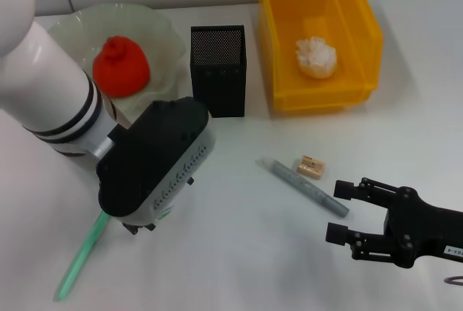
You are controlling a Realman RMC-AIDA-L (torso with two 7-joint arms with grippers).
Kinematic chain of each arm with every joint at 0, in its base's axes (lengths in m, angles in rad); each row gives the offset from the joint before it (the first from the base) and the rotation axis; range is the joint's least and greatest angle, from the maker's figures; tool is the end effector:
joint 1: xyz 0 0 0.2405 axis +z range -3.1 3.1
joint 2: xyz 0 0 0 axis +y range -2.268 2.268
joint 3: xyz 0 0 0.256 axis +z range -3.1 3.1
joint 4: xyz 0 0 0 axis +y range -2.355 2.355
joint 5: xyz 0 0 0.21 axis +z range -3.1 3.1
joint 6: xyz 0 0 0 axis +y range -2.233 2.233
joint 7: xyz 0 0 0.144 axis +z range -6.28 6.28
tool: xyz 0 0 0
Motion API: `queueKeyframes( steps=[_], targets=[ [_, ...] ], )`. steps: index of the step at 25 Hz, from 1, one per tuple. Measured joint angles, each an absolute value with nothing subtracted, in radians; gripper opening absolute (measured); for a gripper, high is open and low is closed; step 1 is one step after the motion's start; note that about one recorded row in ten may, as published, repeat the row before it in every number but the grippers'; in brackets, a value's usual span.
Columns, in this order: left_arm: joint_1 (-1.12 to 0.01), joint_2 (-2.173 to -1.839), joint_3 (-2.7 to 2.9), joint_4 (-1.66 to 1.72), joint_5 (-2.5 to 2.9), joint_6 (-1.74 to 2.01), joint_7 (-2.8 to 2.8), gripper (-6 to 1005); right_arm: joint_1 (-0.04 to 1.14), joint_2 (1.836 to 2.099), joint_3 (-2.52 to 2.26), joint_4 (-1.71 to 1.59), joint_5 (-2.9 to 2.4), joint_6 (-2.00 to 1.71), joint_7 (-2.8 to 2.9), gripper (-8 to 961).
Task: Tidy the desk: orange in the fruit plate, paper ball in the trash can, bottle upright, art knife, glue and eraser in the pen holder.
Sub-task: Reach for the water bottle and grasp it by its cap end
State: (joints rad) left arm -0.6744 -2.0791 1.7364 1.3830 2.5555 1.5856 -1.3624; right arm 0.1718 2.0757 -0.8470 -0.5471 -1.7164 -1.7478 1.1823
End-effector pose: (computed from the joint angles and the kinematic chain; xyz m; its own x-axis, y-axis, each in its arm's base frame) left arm -0.1365 0.3219 -0.0551 0.5430 -0.7342 -0.4074 -0.6582 -0.6735 0.3365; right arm 0.3147 0.2086 -0.0113 0.6100 -0.3935 -0.6877 -0.5568 -0.8304 -0.0187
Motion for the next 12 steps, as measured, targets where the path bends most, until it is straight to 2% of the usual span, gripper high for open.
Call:
queueKeyframes(
  steps=[12],
  targets=[
    [-0.698,-2.080,1.783,1.344,2.560,1.559,-1.386,864,0.178,2.067,-0.847,-0.549,-1.724,-1.739,1.183,844]
  ],
)
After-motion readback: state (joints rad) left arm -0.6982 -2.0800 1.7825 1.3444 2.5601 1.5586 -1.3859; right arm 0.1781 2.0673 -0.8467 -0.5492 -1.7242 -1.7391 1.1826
